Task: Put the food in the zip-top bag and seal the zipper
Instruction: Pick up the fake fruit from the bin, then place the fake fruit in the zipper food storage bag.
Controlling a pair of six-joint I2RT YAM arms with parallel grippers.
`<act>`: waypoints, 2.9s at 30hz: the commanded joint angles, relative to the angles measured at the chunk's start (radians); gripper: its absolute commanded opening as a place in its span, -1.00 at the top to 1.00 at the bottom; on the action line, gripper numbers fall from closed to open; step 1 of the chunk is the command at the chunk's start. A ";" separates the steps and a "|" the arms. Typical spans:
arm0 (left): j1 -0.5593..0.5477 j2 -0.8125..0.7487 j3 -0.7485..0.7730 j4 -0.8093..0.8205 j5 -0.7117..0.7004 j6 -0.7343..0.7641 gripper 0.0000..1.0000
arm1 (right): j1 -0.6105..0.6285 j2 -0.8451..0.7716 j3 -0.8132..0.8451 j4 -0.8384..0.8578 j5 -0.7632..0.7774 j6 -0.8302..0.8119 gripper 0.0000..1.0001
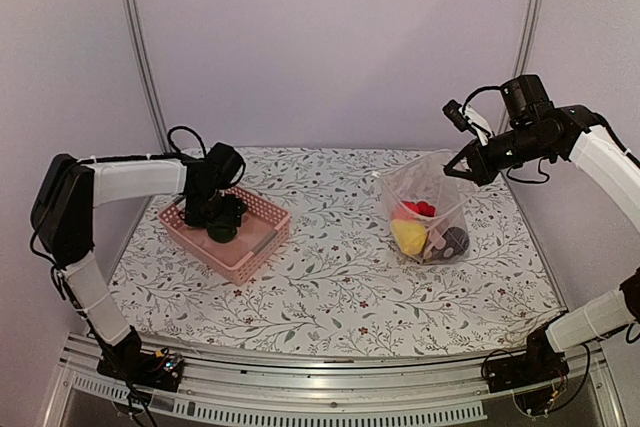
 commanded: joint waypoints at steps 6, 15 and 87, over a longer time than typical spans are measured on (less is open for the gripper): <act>0.039 0.123 0.028 0.065 0.081 0.044 -0.73 | -0.001 -0.016 -0.006 0.005 -0.011 -0.006 1.00; -0.001 0.058 0.005 0.041 0.084 0.032 -0.34 | -0.001 -0.022 -0.009 0.002 -0.006 -0.010 1.00; -0.788 0.028 0.424 0.373 0.287 0.969 -0.49 | 0.014 -0.052 -0.008 -0.089 -0.150 -0.084 1.00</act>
